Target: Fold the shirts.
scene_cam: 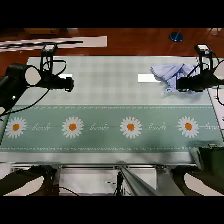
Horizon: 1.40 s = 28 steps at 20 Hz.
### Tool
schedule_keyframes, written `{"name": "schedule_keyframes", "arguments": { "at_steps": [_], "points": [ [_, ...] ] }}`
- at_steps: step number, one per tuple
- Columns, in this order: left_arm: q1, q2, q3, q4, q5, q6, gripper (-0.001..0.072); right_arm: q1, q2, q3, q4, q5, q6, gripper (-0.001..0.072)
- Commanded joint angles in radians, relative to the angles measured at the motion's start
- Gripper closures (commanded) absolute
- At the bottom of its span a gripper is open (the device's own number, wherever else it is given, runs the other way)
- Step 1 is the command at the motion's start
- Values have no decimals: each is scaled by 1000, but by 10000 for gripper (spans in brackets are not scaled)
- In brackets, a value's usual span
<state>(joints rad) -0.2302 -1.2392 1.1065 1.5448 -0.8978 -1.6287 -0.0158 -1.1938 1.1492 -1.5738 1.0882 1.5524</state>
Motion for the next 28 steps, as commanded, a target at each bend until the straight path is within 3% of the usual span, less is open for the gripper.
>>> {"name": "schedule_keyframes", "arguments": {
  "at_steps": [1, 17, 24, 28],
  "points": [
    [-1, -1, 0, 0, 0, 0, 117, 0, 1, 0, 0, 0, 0, 288],
    [-1, -1, 0, 0, 0, 0, 117, 0, 1, 0, 0, 0, 0, 288],
    [-1, -1, 0, 0, 5, 0, 118, 0, 1, 1, 8, -121, 0, 288],
    [0, 0, 4, 12, 131, 5, 86, 0, 1, 1, -67, -353, 0, 259]
  ]
}}
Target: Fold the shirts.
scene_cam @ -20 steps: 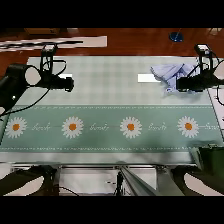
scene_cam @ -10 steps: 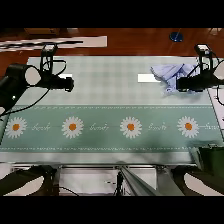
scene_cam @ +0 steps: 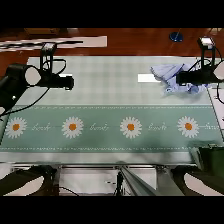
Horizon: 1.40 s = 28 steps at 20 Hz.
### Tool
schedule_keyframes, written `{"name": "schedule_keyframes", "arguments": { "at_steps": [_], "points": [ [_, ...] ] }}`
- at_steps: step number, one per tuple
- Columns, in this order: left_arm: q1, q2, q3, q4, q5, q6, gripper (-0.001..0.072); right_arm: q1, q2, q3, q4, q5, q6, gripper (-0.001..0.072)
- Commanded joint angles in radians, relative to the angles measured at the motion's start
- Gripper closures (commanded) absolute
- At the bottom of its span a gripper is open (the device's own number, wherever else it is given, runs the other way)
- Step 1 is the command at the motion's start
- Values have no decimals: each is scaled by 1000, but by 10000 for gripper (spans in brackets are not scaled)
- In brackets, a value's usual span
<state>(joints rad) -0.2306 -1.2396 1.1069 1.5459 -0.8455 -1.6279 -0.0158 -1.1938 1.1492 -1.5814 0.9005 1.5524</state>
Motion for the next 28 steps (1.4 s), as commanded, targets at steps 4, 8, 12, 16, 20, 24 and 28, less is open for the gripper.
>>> {"name": "schedule_keyframes", "arguments": {
  "at_steps": [4, 8, 12, 16, 20, 24, 28],
  "points": [
    [22, 0, 40, 67, 130, 3, -13, -23, -26, 24, -335, -397, 51, 186],
    [61, 1, 87, 67, 119, 3, -13, -134, -171, 142, -335, -356, 64, 121],
    [62, 1, 101, 66, 81, 3, -13, -211, -301, 227, -303, -305, 64, 123],
    [62, 1, 101, 66, 20, 3, -13, -232, -401, 234, -300, -256, 64, 125],
    [62, 0, 101, 66, -1, 3, -13, -232, -488, 234, -233, -245, 64, 131],
    [62, 0, 101, 66, -1, 3, -13, -232, -544, 234, -153, -253, 63, 132],
    [62, 0, 101, 66, -1, 3, -13, -232, -587, 234, -151, -295, 64, 350]
  ]
}}
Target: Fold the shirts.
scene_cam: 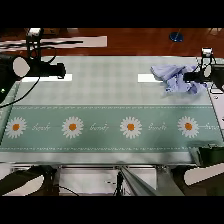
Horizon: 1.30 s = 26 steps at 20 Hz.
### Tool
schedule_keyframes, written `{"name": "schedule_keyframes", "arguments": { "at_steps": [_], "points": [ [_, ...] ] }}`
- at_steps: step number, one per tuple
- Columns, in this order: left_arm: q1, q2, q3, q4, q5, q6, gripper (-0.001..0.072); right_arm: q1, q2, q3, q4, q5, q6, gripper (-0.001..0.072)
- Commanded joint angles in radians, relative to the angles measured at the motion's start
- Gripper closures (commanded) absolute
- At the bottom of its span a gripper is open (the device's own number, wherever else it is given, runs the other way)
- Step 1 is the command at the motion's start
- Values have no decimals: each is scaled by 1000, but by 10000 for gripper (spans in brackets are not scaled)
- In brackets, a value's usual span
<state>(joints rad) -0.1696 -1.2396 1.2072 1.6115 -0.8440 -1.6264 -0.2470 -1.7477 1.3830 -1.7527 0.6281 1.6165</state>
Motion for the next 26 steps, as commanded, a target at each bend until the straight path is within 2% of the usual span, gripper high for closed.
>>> {"name": "schedule_keyframes", "arguments": {
  "at_steps": [1, 2, 6, 10, 12, 16, 21, 26],
  "points": [
    [1, 0, 1, 0, -3, 1, -13, 0, -38, 0, 23, -27, 0, 529],
    [1, 0, 1, 0, -3, 1, -13, -1, -37, 0, 29, -26, 1, 678],
    [0, 3, 4, 0, -3, 1, -13, 0, 55, 1, 19, -36, -2, 679],
    [-27, 24, 111, 0, -6, 2, -13, 0, 312, 2, 12, -115, -6, 678],
    [-49, 37, 198, 0, -6, 2, -13, 0, 468, 2, 59, -158, -5, 679],
    [-109, 95, 369, 0, -13, 2, -13, 0, 763, 2, 244, -234, -6, 679],
    [-175, 209, 498, 0, -178, 2, -13, 0, 1008, 2, 388, -247, -6, 679],
    [-188, 351, 503, 0, -349, 1, -13, 0, 1101, 2, 473, -214, -6, 679]
  ]
}}
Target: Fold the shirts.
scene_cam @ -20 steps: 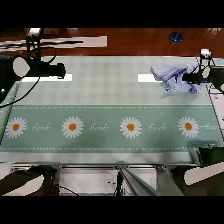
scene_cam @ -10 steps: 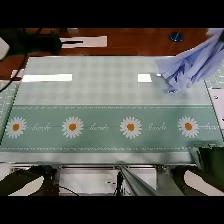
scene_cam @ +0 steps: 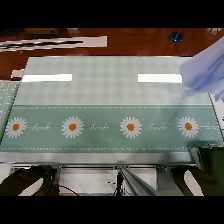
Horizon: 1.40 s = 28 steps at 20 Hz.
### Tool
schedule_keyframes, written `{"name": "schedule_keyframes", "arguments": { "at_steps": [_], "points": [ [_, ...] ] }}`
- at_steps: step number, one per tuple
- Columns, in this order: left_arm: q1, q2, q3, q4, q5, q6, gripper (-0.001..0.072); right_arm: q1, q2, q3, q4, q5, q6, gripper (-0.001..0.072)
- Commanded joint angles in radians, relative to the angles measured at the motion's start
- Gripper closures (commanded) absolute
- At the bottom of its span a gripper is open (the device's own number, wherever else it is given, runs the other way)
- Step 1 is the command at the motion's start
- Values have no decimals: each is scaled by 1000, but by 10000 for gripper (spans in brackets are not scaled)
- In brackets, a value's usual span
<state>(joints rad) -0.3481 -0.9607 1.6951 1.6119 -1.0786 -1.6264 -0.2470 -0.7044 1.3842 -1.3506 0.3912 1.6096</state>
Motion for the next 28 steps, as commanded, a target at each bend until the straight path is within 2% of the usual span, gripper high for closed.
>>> {"name": "schedule_keyframes", "arguments": {
  "at_steps": [1, 3, 7, 12, 19, 20, 22, 23, 25, 28],
  "points": [
    [-10, 92, 15, -1, -144, 1, -13, 0, 58, 0, 101, 52, 0, 679],
    [-10, 126, 15, -4, -202, 1, -13, 0, 43, 0, 208, 145, -29, 679],
    [-10, 143, 12, -42, -269, 1, -13, 23, -50, -1, 460, 398, -205, 679],
    [-10, 135, 3, -61, -269, 1, -13, 366, -294, -1, 436, 605, -245, 679],
    [-10, 135, 3, -60, -309, 1, -13, 965, -744, -1, 339, 601, -247, 677],
    [-10, 135, 3, -60, -319, 1, -13, 1018, -792, -1, 327, 589, -247, 646],
    [-10, 135, -4, -60, -328, 2, -13, 1084, -853, -1, 303, 584, -247, 356],
    [-10, 135, -10, -60, -332, 2, -13, 1092, -857, -1, 288, 597, -248, 285],
    [-10, 135, -39, -60, -337, 2, -13, 1072, -824, 0, 214, 630, -246, 285],
    [-10, 135, -124, -60, -337, 3, -13, 959, -708, 0, 6, 703, -229, 285]
  ]
}}
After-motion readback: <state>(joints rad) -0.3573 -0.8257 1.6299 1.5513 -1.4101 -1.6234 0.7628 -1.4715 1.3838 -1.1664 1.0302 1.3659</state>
